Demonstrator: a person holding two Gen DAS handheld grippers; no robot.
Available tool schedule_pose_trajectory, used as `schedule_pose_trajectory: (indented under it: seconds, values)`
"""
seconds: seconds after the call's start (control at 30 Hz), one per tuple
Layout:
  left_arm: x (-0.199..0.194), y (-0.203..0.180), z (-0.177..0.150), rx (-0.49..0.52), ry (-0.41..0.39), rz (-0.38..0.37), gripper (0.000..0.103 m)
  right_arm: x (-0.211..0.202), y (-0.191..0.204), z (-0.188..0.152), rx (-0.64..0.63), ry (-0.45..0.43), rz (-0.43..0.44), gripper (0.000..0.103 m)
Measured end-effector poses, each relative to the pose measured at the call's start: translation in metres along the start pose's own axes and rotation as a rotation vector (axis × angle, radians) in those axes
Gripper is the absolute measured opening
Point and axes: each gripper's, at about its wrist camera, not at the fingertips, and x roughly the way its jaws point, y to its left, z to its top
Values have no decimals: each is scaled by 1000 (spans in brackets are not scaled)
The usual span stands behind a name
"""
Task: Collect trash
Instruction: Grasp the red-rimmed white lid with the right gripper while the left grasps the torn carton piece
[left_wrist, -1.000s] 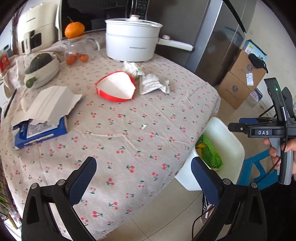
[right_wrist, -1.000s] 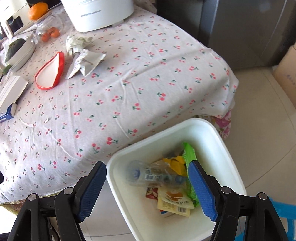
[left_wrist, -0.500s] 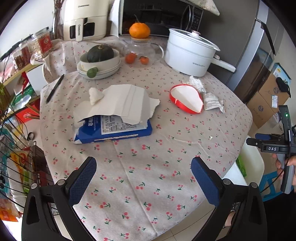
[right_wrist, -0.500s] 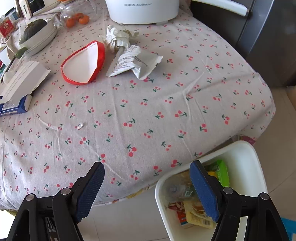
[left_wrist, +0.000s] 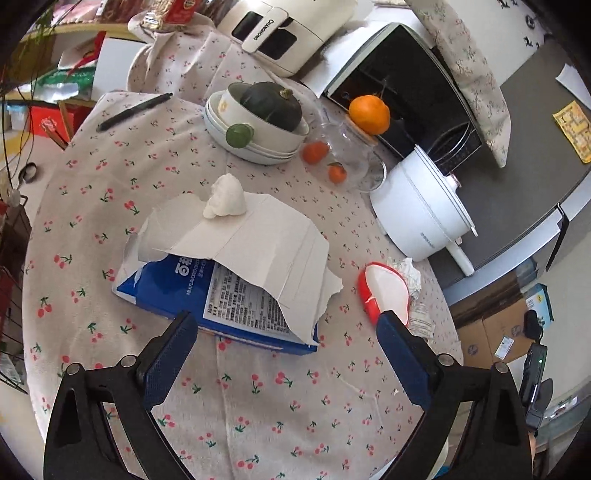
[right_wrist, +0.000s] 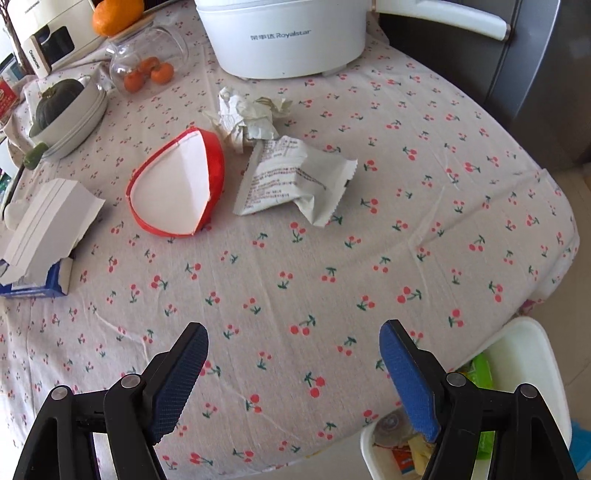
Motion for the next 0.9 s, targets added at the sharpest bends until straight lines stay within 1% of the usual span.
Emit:
schedule_pose_trajectory:
  seconds: [0.1, 0.17, 0.2, 0.23, 0.27, 0.3, 0.37, 0.4, 0.47, 0.6, 0.7, 0.77, 0.9]
  values:
    - [19, 1, 8, -4, 3, 9, 83, 7, 4, 9, -44, -13, -21, 81]
    - [30, 7, 12, -35, -3, 0, 71, 13, 7, 15, -96, -22, -25, 81]
    - [35, 10, 14, -51, -8, -4, 68, 16, 8, 18, -123, -27, -30, 81]
    - [39, 12, 15, -66, -10, -13, 63, 19, 9, 20, -144, -31, -41, 81]
    - [44, 14, 15, -79, -10, -21, 56, 21, 9, 23, -156, -34, -51, 81]
    - [49, 16, 16, -90, -9, -26, 52, 23, 8, 25, -161, -36, -54, 81]
    - [55, 16, 17, -99, -14, -33, 29, 27, 7, 31, -157, -38, -39, 81]
    - [57, 16, 17, -103, -22, -40, 27, 29, 8, 35, -157, -38, -28, 81]
    - [56, 13, 17, -101, -36, -57, 14, 32, 10, 42, -164, -42, -6, 81]
    - [46, -6, 15, -21, -51, -72, 11, 34, 17, 56, -166, -68, 42, 80]
    - [40, -24, 9, 61, -35, -75, 9, 37, 25, 65, -159, -80, 114, 80]
    - [36, -33, 3, 103, -21, -85, 7, 43, 32, 69, -156, -78, 150, 75]
    - [27, -42, -8, 149, 8, -111, 6, 56, 45, 73, -170, -67, 197, 58]
